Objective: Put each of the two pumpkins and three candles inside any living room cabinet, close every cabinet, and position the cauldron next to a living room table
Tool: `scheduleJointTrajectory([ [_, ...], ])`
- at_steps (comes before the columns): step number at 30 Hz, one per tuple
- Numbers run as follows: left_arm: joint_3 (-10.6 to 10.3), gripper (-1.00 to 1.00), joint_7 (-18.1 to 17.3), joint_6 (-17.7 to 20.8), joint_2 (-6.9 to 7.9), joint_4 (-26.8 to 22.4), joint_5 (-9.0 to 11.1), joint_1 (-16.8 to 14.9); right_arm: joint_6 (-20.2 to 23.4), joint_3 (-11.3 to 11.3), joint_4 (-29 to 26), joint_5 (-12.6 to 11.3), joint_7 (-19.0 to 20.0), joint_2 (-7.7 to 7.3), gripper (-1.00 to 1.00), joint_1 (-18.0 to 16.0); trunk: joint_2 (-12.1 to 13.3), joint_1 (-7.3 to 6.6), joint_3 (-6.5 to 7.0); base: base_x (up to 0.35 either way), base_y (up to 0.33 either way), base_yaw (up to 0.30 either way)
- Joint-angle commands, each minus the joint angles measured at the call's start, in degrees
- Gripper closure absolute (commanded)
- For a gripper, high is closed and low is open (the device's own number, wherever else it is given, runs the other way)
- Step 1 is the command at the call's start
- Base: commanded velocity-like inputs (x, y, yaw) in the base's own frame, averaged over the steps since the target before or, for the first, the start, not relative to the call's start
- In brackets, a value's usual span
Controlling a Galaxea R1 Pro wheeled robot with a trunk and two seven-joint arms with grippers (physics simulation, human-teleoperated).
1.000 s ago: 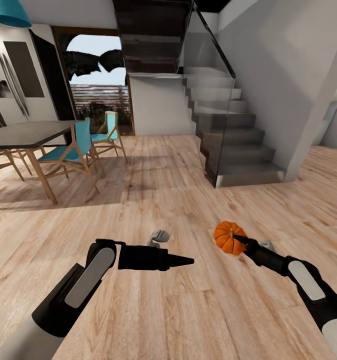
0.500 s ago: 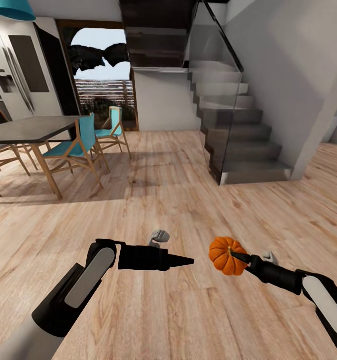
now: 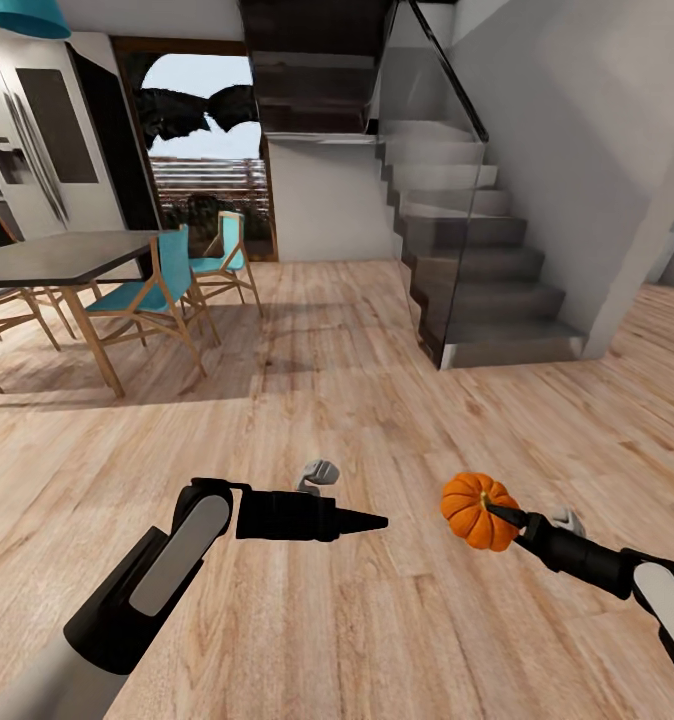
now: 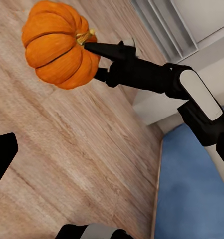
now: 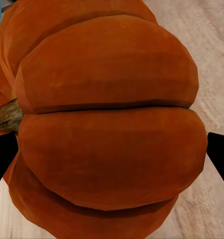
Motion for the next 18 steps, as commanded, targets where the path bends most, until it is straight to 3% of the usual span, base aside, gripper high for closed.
scheduleJointTrajectory([
  [1, 0.0, -1.0, -0.6, 0.0, 0.02, 0.0, -0.6, 0.0, 0.3, -0.2, 0.0, 0.2, 0.3, 0.01, 1.0, 0.0, 0.0, -0.01, -0.05, 0.0, 0.0, 0.0],
  [7, -0.1, -1.0, -0.6, 0.0, 0.01, 0.0, -0.5, -0.1, 0.2, -0.6, 0.3, 0.2, 0.2, 0.02, 1.0, 0.6, 0.0, -0.01, -0.07, 0.0, -0.039, 0.075],
  [18, 0.0, -1.0, -0.7, 0.0, 0.1, 0.0, -0.3, 0.0, 0.3, -0.7, 0.6, 0.3, 0.0, 0.06, 1.0, 0.9, 0.0, -0.01, -0.45, 0.0, -0.039, 0.238],
])
